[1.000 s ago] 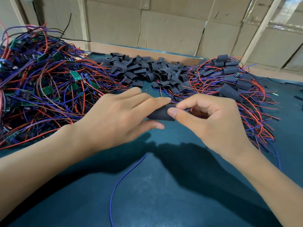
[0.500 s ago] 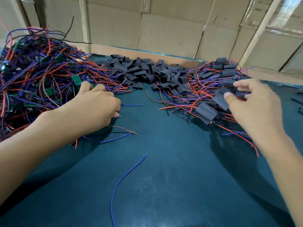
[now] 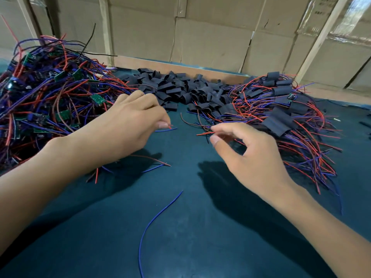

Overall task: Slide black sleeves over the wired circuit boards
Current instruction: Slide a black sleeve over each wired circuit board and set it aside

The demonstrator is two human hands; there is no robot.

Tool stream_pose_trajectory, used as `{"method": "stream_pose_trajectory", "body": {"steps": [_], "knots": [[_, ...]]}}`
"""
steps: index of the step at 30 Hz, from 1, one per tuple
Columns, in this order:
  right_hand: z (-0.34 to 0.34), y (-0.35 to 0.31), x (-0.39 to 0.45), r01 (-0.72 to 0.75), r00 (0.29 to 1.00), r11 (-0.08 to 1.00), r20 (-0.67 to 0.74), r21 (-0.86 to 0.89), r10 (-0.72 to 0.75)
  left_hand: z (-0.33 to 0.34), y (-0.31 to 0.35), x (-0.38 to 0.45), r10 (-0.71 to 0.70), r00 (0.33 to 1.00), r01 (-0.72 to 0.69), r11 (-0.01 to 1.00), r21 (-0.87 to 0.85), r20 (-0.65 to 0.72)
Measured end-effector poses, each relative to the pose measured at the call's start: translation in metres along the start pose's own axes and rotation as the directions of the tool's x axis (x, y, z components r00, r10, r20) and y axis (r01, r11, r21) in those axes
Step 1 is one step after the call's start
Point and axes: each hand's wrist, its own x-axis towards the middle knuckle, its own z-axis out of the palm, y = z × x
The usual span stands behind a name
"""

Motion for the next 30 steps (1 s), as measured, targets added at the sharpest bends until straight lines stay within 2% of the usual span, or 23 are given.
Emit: {"method": "stream_pose_trajectory", "body": {"steps": [6, 10, 13, 17, 21, 25, 28, 30], "knots": [[0.007, -0.005, -0.007, -0.022, 0.977, 0.991, 0.214, 0.131, -0.007, 0.001, 0.016, 0.002, 0.131, 0.991, -0.135, 0.976, -0.173, -0.035], [0.01, -0.005, -0.009, 0.0, 0.963, 0.986, 0.267, 0.168, -0.046, 0.008, 0.03, 0.001, 0.207, 0.978, -0.209, 0.95, -0.23, -0.033], [0.008, -0.007, -0.009, -0.04, 0.955, 0.964, 0.295, 0.262, -0.041, 0.012, 0.034, -0.001, 0.186, 0.981, -0.195, 0.937, -0.291, -0.059], [0.005, -0.011, -0.006, -0.271, 0.925, 0.783, 0.376, 0.56, 0.051, 0.016, 0.037, -0.002, 0.158, 0.983, -0.18, 0.937, -0.301, -0.097], [0.007, -0.008, -0.004, -0.384, 0.903, 0.688, 0.406, 0.616, 0.14, 0.019, 0.038, -0.002, 0.143, 0.983, -0.171, 0.94, -0.294, -0.117], [0.007, -0.004, -0.004, -0.478, 0.859, 0.595, 0.486, 0.646, 0.163, 0.019, 0.04, -0.004, 0.127, 0.985, -0.16, 0.924, -0.347, -0.117], [0.005, -0.001, -0.002, -0.56, 0.817, 0.485, 0.545, 0.672, 0.188, 0.016, 0.043, -0.004, 0.167, 0.978, -0.199, 0.917, -0.347, -0.121], [0.003, 0.0, -0.001, -0.597, 0.792, 0.452, 0.577, 0.662, 0.2, 0.013, 0.046, -0.005, 0.205, 0.97, -0.239, 0.909, -0.34, -0.134]]}}
